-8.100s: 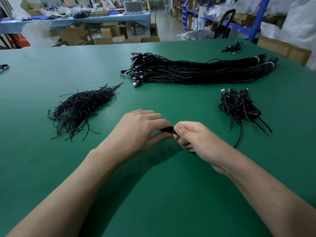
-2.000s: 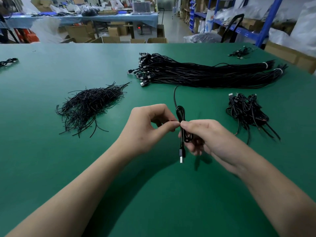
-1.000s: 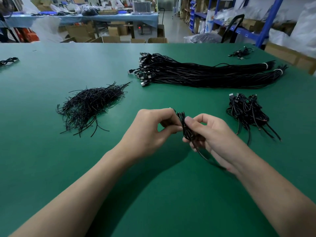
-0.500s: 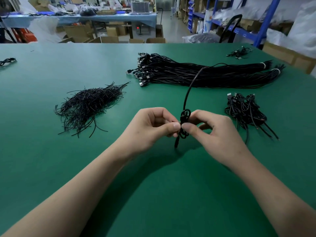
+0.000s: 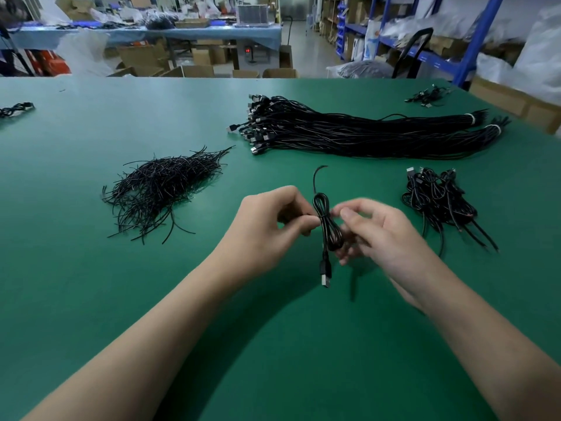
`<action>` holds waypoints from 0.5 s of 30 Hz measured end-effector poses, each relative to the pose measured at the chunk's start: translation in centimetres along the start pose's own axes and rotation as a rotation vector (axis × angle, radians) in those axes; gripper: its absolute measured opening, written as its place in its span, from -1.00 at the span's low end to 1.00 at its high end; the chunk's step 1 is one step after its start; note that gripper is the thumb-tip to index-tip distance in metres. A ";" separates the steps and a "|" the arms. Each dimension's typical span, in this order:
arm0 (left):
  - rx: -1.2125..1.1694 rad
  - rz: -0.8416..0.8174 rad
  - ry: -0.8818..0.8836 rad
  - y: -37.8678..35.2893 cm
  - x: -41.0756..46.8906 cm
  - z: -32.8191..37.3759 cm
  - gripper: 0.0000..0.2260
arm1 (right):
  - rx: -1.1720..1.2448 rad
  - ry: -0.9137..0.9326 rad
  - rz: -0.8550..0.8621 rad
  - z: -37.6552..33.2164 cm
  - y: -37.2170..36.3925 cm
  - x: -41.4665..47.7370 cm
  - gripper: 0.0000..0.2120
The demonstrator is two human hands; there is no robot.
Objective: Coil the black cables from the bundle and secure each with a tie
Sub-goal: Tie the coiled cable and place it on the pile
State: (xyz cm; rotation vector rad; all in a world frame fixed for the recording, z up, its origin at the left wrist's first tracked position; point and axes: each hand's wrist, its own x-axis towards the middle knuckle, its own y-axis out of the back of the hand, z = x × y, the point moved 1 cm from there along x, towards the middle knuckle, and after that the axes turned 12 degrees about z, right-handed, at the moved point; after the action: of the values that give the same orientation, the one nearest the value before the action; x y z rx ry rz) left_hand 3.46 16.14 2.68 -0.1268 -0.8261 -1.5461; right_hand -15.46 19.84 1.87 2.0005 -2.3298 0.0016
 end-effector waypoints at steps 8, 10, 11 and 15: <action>-0.523 -0.207 0.457 -0.1 -0.1 -0.6 -0.90 | -0.597 0.594 0.079 -0.2 0.4 0.1 -0.89; -0.476 -0.191 0.400 0.0 -0.1 -0.5 -0.94 | -0.610 0.588 0.093 -0.2 0.5 0.2 -0.92; -0.442 -0.179 0.364 0.0 -0.1 -0.3 -0.93 | -0.611 0.584 0.094 -0.2 0.4 0.1 -0.94; -0.268 -0.052 0.201 -0.1 -0.1 0.1 -0.91 | -0.514 0.446 0.105 0.1 0.0 -0.1 -0.86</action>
State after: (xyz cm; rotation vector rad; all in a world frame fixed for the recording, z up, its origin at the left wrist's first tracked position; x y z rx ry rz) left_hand 3.31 16.29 2.64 -0.1431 -0.4658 -1.6827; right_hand -15.41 19.92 1.78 1.4540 -1.9036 -0.1191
